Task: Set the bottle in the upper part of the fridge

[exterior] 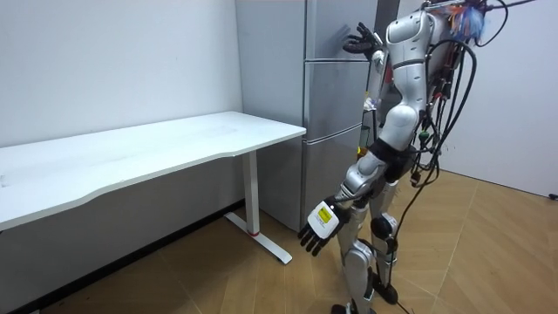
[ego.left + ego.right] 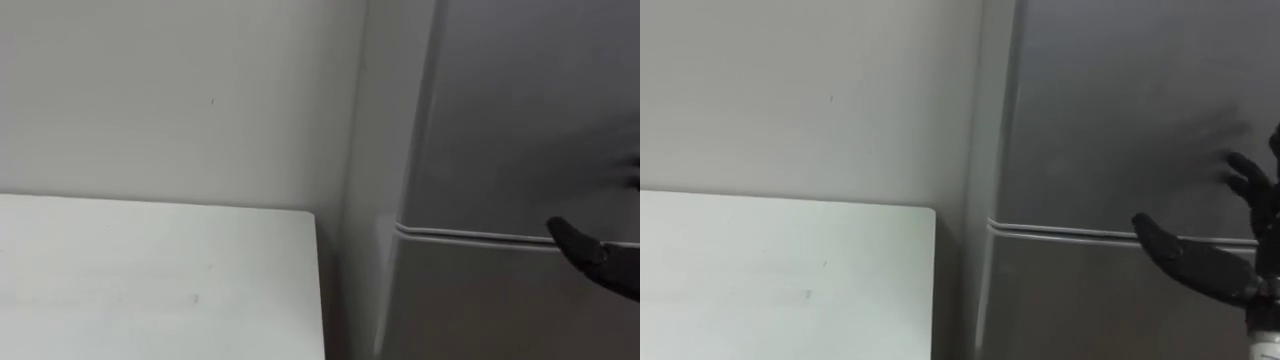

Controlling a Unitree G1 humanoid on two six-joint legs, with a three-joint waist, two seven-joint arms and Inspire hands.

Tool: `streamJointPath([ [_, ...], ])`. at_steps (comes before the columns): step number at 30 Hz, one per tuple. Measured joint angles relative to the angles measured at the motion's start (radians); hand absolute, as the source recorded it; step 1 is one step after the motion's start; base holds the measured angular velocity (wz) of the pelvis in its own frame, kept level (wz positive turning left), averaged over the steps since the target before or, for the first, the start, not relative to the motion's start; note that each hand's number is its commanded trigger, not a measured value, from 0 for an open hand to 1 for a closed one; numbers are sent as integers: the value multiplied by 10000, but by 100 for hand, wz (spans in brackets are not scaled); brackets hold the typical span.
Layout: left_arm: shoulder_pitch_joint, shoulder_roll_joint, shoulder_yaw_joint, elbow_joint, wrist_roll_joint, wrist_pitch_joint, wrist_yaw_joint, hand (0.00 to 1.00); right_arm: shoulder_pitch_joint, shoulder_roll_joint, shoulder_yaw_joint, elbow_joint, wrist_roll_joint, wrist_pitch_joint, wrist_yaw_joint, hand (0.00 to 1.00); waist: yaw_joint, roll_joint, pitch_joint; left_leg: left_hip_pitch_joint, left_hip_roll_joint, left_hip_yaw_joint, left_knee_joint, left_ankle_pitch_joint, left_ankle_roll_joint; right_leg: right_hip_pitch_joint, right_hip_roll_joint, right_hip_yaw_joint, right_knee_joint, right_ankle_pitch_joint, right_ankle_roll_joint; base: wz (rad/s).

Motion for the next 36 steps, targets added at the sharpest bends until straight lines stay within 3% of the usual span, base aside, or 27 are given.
streamJointPath([
  [3, 96, -7, 222, -13, -87, -119, 1, 0, -2, -312, -466, 40, 469, 322, -550, 0, -78, -6, 1, -12, -56, -38, -18, 19, 27, -67, -52, -26, 77, -43, 49, 7],
  [6, 149, 0, 581, -16, -205, -138, 11, 0, -2, -633, -1020, 341, 1054, 404, -913, 0, -133, -23, 96, -63, -83, -39, -42, 22, 33, -61, -80, -36, 90, -89, 82, 0],
  [10, 178, -22, 803, -248, -195, -128, 131, 0, 4, -690, -1470, 947, 1769, 686, -1531, 0, -390, -147, 140, -195, -92, -95, -27, 20, 31, -131, -79, -136, -35, -114, 94, 7],
  [13, 129, -21, 845, -264, -195, -118, 188, 0, 83, -690, -1777, 1340, 2559, 989, -1933, 0, -526, -127, 125, -189, -88, -98, -38, 19, 29, -114, -60, -125, -90, -113, 95, 2],
  [14, 130, -22, 847, -264, -191, -118, 191, 0, 113, -691, -1834, 1363, 2648, 1022, -2033, 0, -541, -71, 92, -188, -88, -91, -39, 18, 29, -112, -60, -118, -96, -113, 96, 0],
  [22, 131, -107, 1064, -265, -199, -31, 644, 0, 1120, -595, -2274, 2661, 2972, 1182, -2769, 0, -622, 27, 80, -165, -83, 14, -134, 18, 28, -105, -43, -28, -117, -115, 99, -3],
  [25, 147, -142, 1014, -263, -238, 13, 951, 0, 1852, -42, -2254, 3274, 3542, 1230, -2999, 0, -640, 117, 110, -21, -86, 66, -189, 17, 27, -72, -60, -16, -109, -140, 116, 0],
  [26, 147, -175, 1013, -267, -235, 38, 1003, 0, 1970, 125, -2250, 3329, 3631, 1240, -3076, 0, -627, 56, 113, -15, -87, 83, -196, 16, 28, -77, -62, 17, -107, -149, 118, -8],
  [28, 134, -295, 905, -238, -302, 64, 1100, 0, 2459, 709, -2010, 3686, 3727, 1278, -3328, 0, -625, 214, 133, -21, -86, 145, -200, -2, 39, -120, -52, 139, -119, -174, 130, -8],
  [29, 127, -296, 831, -239, -427, 64, 1118, 0, 2570, 810, -1907, 3918, 3770, 1267, -3328, 0, -659, 232, 131, -24, -87, 144, -202, -2, 40, -118, -57, 97, -135, -175, 131, 0],
  [33, 104, -595, 775, -138, -923, 6, 1342, 0, 3298, 1686, -1364, 5231, 4644, 1308, -3420, 0, -636, 426, 26, 31, -96, 153, -284, 1, 41, -111, -48, 112, -86, -172, 130, -2],
  [36, 46, -745, 754, 26, -1028, -13, 1482, 0, 3349, 2002, -781, 6380, 4308, 1296, -3304, 0, -650, 565, 40, 162, -87, 241, -338, 1, 41, -59, -33, 256, -89, -172, 129, -10],
])
